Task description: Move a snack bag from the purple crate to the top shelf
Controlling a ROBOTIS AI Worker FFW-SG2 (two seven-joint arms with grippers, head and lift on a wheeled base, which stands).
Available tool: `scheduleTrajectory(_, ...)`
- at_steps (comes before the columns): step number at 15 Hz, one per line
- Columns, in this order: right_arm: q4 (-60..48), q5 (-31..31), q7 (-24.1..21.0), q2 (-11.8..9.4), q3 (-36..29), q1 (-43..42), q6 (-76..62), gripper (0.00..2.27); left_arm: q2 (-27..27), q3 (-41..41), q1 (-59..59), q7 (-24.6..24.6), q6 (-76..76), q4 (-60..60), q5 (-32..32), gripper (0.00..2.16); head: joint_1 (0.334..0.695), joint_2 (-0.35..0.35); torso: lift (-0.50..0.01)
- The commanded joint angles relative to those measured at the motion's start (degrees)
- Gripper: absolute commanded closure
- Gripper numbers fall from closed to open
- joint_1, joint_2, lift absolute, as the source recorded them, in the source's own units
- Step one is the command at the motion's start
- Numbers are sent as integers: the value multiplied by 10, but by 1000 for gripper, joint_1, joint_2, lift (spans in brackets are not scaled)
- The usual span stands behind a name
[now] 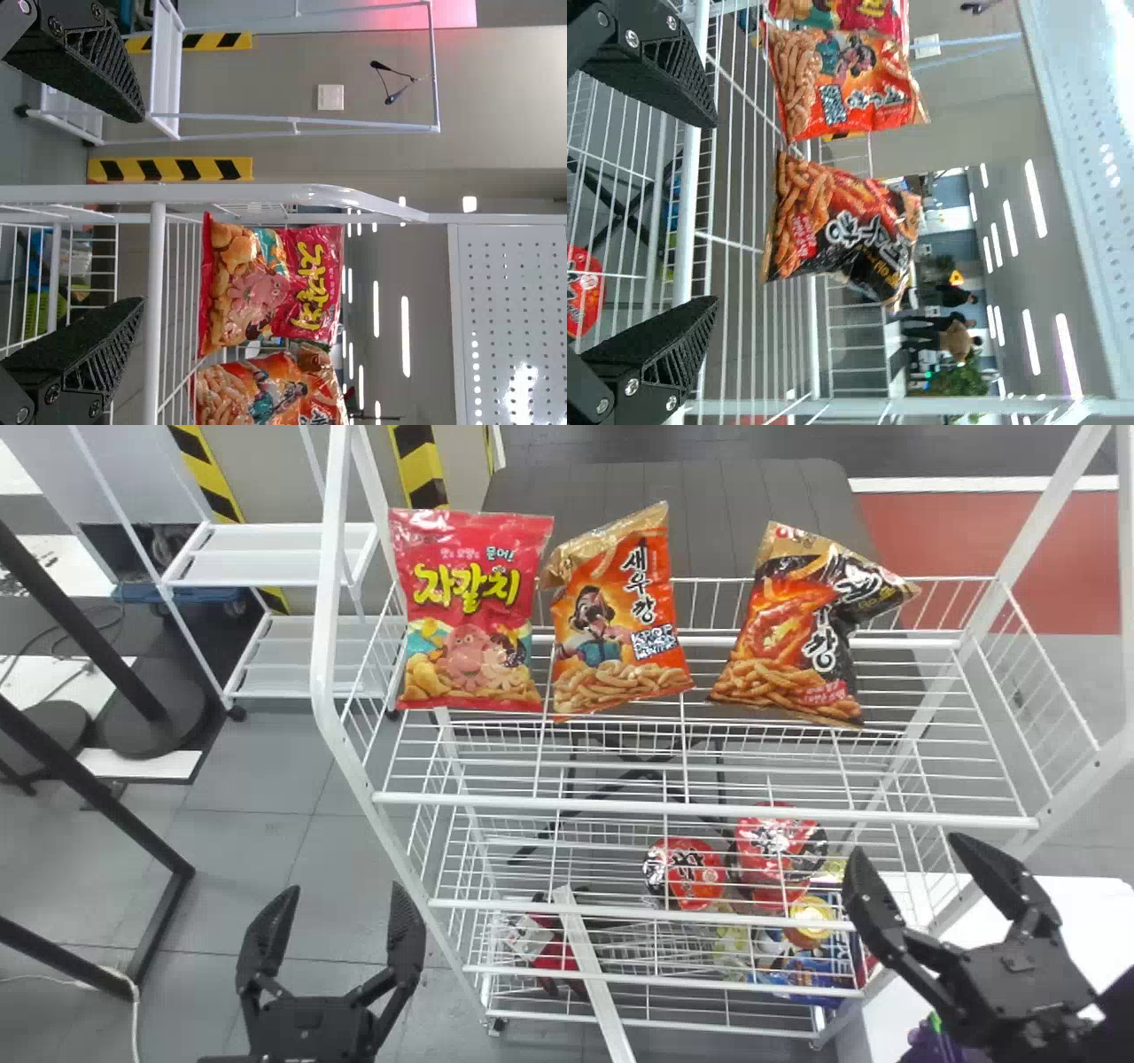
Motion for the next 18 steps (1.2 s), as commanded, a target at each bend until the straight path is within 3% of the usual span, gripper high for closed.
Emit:
scheduleTrajectory(1, 1, 25, -18, 0, 14, 7, -17, 124, -1, 2, 8, 2, 0, -7, -4, 80, 695, 94, 0)
scheduleTrajectory(5, 8, 55, -53, 0, 54, 15, -33, 124, -1, -3, 9, 2, 0, -7, -8, 80, 695, 124, 0)
scheduleTrajectory(18, 11, 58, -52, 0, 64, 14, -42, 124, -1, 1, 12, 2, 2, -8, -9, 80, 695, 166, 0)
